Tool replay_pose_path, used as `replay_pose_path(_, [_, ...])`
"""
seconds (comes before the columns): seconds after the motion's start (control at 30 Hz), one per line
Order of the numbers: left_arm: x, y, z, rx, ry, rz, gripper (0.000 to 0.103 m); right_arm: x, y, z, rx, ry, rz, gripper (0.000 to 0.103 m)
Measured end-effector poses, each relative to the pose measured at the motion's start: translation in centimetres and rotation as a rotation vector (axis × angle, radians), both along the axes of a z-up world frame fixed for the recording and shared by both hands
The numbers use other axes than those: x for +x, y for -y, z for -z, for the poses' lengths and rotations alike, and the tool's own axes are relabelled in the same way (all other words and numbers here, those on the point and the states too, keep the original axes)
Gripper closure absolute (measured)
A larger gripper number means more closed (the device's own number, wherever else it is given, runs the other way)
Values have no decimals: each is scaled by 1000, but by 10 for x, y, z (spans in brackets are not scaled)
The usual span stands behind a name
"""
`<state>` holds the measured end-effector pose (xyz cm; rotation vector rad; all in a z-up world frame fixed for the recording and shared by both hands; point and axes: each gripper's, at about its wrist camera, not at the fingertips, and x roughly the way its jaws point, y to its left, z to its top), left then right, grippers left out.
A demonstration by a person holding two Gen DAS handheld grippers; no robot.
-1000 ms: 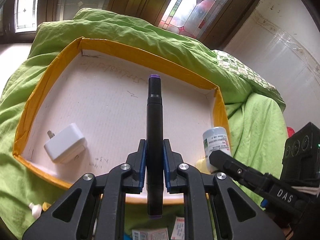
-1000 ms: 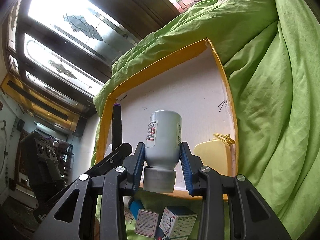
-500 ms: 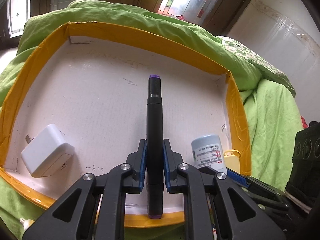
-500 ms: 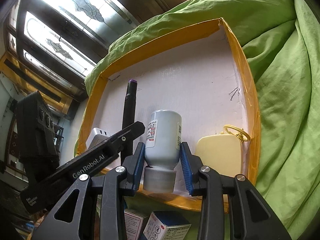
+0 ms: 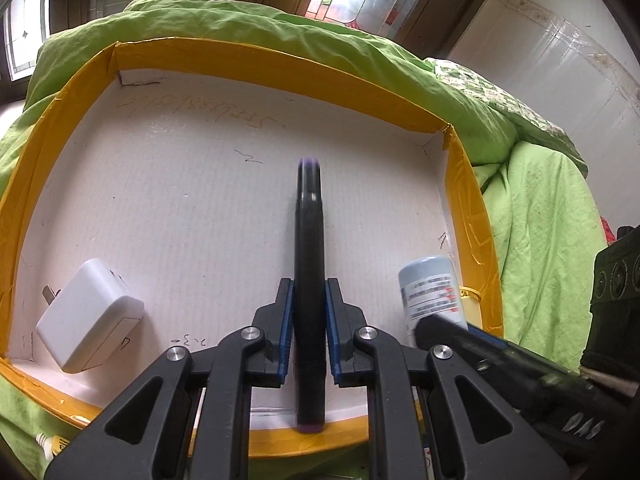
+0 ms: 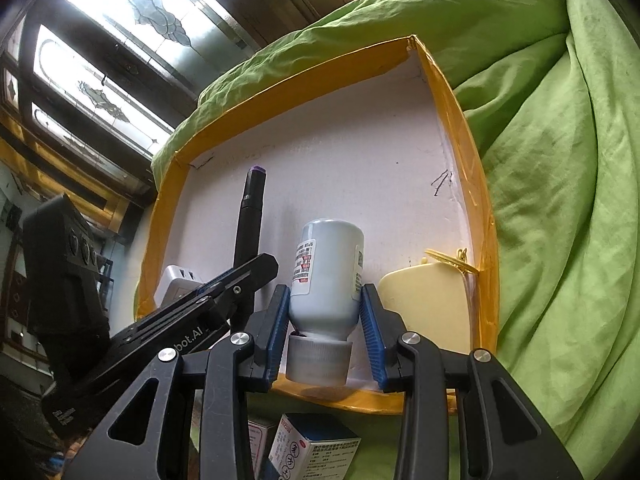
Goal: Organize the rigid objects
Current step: 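Stand the pen and pill bottle upright in the tray and open both tools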
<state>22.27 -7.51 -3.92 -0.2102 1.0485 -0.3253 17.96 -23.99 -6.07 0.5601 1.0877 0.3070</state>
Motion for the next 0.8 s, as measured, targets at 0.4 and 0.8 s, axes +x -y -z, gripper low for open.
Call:
replay_pose_path(0.4, [-15, -3, -10, 16, -8, -16, 90, -17, 28, -21, 102, 27, 73, 49])
replay_pose_path(0.8, [-123, -56, -39, 16, 78, -46, 45, -64, 22, -37, 121, 11, 84, 29])
